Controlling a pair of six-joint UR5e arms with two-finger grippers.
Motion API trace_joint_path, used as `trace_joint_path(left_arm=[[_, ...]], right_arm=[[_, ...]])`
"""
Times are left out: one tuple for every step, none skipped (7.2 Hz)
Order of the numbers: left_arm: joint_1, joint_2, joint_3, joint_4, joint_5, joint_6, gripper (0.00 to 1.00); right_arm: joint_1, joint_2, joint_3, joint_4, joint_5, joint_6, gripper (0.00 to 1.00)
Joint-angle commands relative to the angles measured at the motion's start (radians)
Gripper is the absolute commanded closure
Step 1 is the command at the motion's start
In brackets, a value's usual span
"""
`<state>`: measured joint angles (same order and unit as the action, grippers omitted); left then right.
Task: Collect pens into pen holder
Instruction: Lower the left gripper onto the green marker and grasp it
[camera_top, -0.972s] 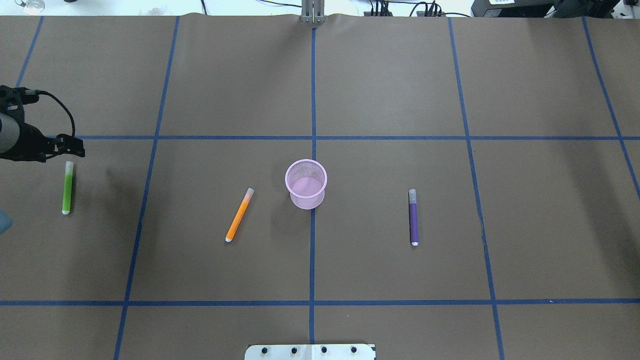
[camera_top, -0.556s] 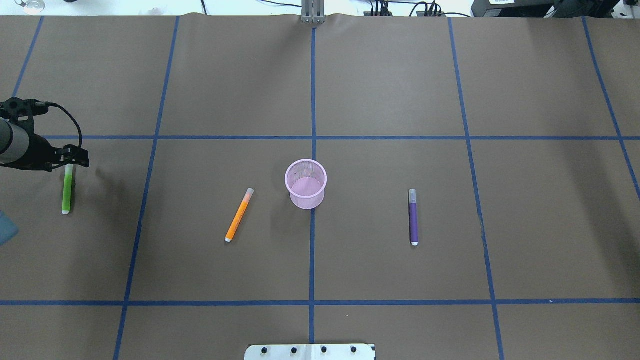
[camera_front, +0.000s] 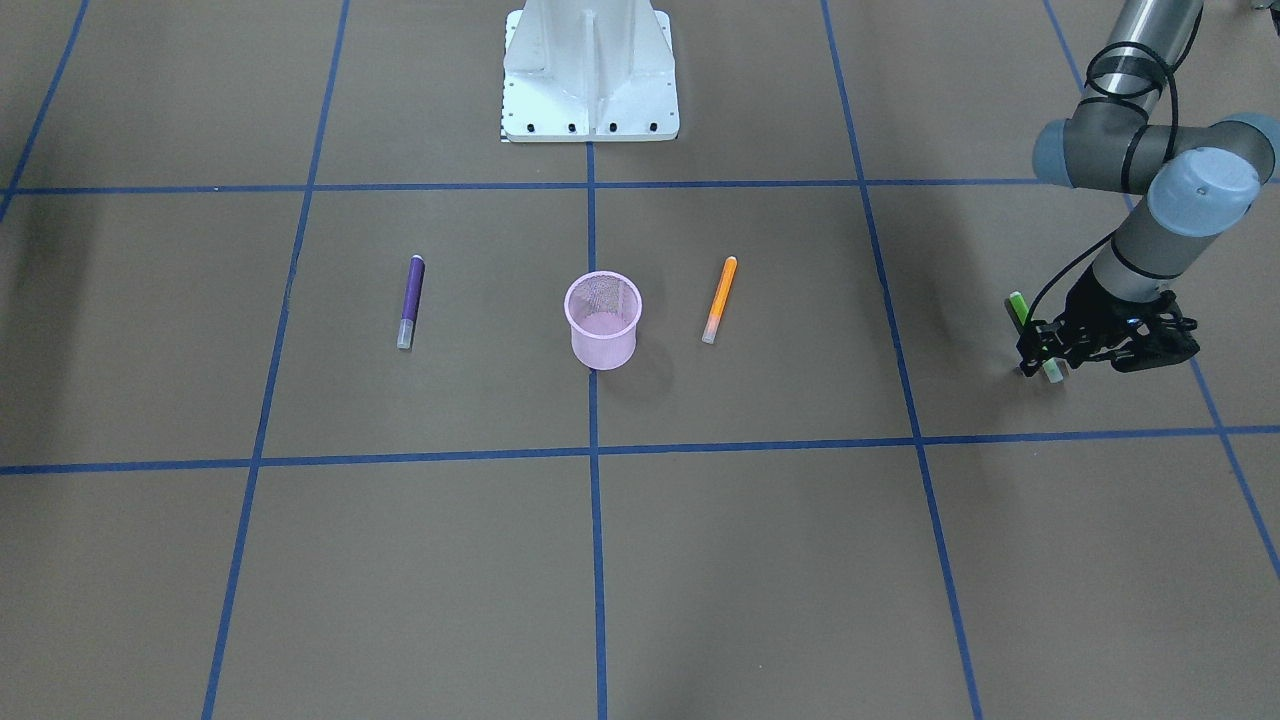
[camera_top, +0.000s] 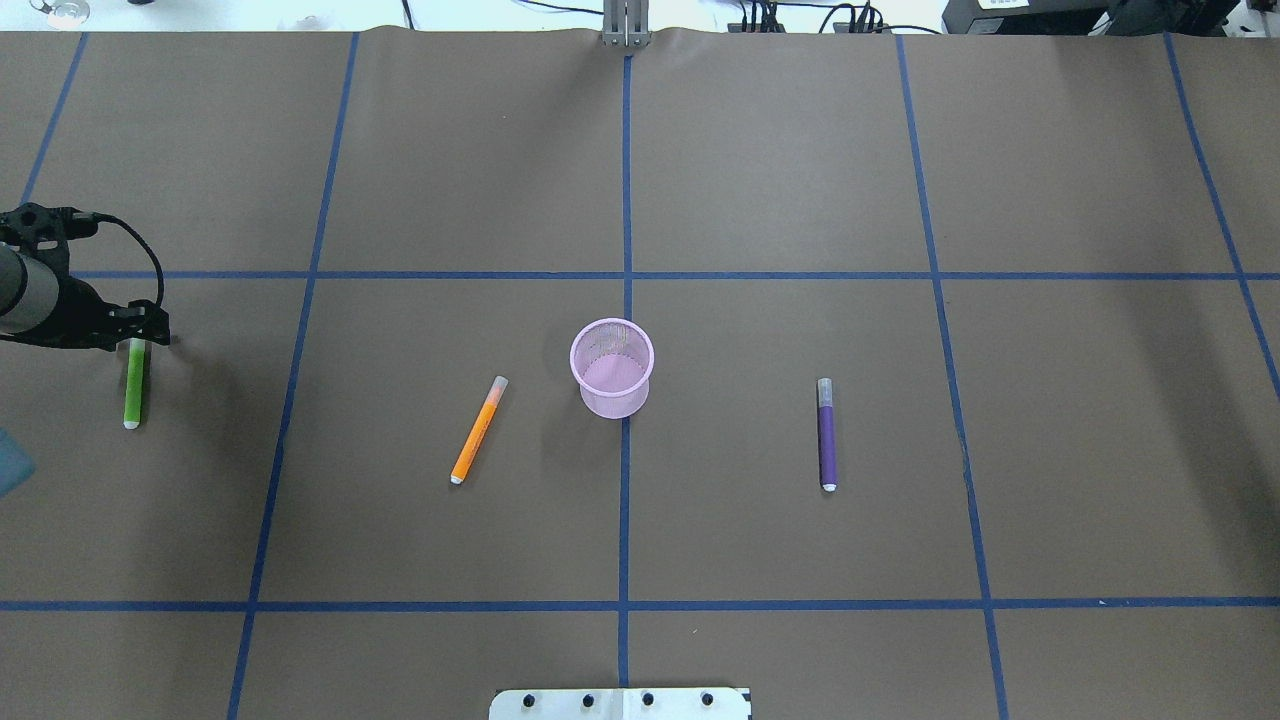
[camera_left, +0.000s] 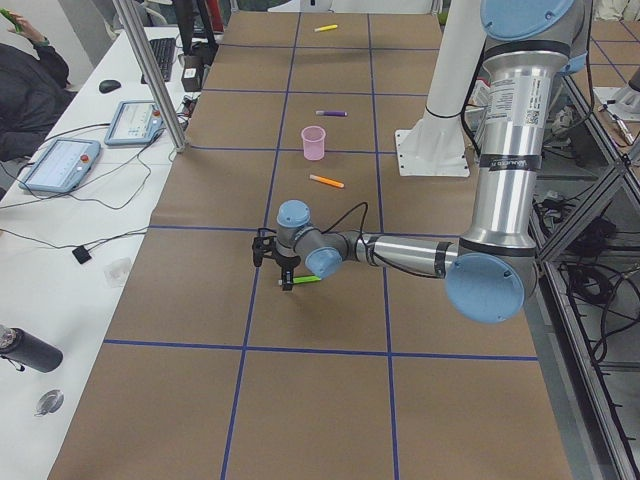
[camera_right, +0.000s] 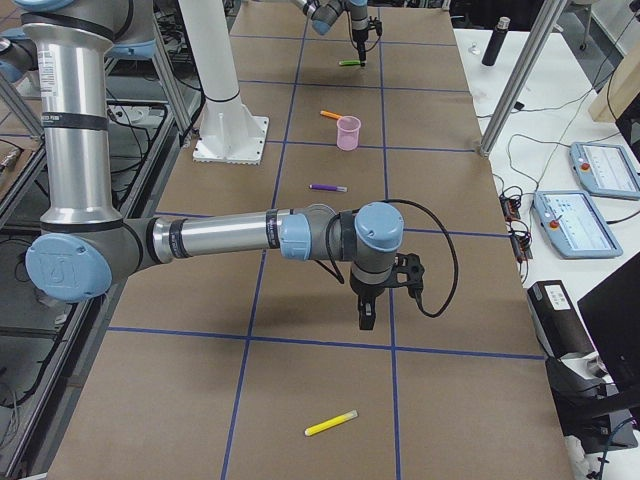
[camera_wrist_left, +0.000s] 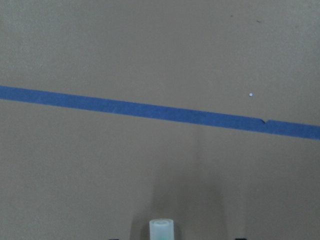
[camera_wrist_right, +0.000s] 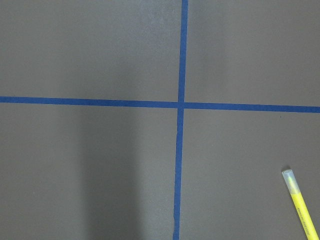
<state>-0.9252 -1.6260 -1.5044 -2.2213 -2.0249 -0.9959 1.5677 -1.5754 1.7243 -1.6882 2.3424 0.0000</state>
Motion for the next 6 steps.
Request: trace_joint_path(left_arm=[[0.000,0.001,0.000,0.000,0.000,0.000,0.52],[0.000,0.001,0.001,0.002,0.000,0.000,0.69],[0.000,0.001,0.001,0.003,0.002,0.000,0.95],[0.000,0.001,0.001,0.003,0.000,0.000,1.00],[0.000,0.001,-0.003,0.005,0.000,0.002,1.00],[-0.001,0.001,-0.028,0.002,-0.002,0.002,1.00]], right_arm=[[0.000,0.002,-0.002,-0.001,0.000,0.000,0.00],[0.000,0.003,-0.002,-0.002,0.000,0.000,0.00],[0.000,0.006,-0.002,-0.004,0.000,0.000,0.00],[0.000,0.008,-0.002,-0.005,0.000,0.000,0.00],[0.000,0.009,-0.002,-0.007,0.002,0.002,0.00],[0.000,0.011,0.009,-0.005,0.000,0.036,0.00]])
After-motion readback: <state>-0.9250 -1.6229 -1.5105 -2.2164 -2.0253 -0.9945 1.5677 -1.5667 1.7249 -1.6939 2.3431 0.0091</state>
